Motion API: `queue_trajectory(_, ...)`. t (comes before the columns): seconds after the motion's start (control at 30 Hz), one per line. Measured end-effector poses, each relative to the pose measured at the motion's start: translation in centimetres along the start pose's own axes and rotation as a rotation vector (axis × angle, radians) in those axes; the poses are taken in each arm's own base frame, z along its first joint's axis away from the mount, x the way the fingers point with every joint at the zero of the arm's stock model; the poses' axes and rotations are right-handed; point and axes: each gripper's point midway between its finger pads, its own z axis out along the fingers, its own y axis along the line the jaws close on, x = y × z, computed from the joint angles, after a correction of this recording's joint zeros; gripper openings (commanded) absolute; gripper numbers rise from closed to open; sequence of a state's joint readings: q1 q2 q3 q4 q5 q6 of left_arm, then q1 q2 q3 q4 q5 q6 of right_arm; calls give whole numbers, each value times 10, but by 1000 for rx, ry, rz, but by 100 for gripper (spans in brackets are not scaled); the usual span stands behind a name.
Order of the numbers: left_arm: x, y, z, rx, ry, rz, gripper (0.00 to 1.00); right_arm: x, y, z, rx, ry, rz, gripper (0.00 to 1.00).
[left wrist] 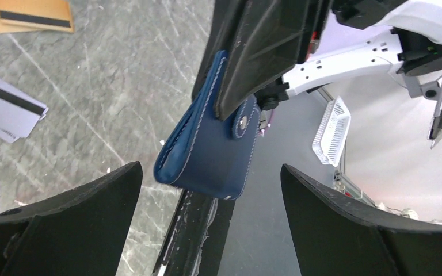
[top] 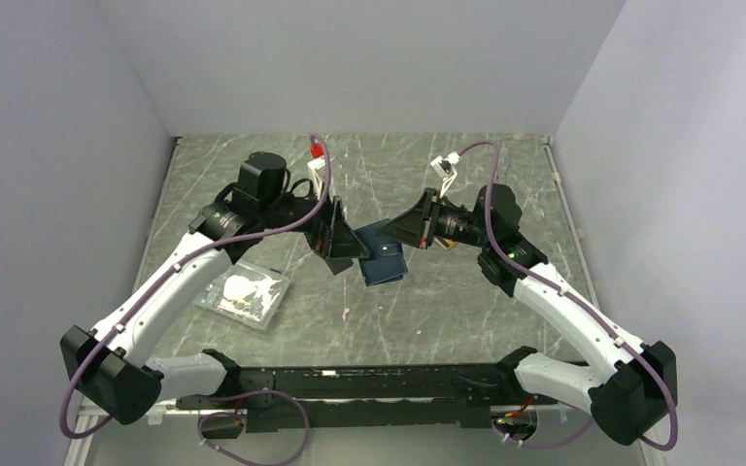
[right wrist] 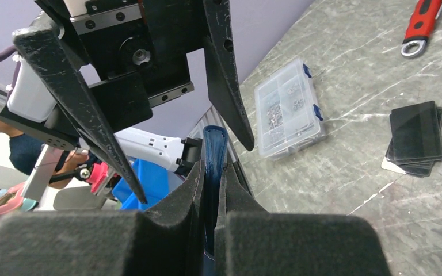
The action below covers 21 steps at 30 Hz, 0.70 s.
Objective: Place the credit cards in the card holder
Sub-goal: Open the card holder at the center of the board.
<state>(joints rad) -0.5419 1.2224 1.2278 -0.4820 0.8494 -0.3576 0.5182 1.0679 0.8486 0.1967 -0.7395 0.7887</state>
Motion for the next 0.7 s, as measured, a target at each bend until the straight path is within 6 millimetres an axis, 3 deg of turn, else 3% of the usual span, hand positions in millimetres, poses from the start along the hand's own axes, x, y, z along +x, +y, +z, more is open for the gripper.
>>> queue_trajectory(0.2, 3, -12, -2, 71, -2, 30, 81, 1, 6, 9, -18, 9, -11, 0)
queue_trajectory(0.27, 5, -11, -2, 81, -1, 31, 71, 1, 8, 12, -28, 7, -18, 0)
queue_trajectory(0.4, 11, -9, -3, 89, 6, 22, 33, 4, 12, 19, -44, 20, -20, 0)
queue_trajectory(0.47, 12, -5, -3, 80, 4, 19, 24, 5, 14, 20, -50, 25, -21, 0)
queue_trajectory(0.53, 12, -4, -4, 77, 1, 16, 23, 5, 14, 21, -52, 26, -25, 10)
queue_trajectory(0.67, 10, -8, -7, 73, -12, 27, 14, 4, 17, 21, -51, 29, -43, 55)
queue_trajectory(0.7, 9, -8, -8, 71, -15, 30, 11, 1, 18, 21, -43, 27, -50, 59)
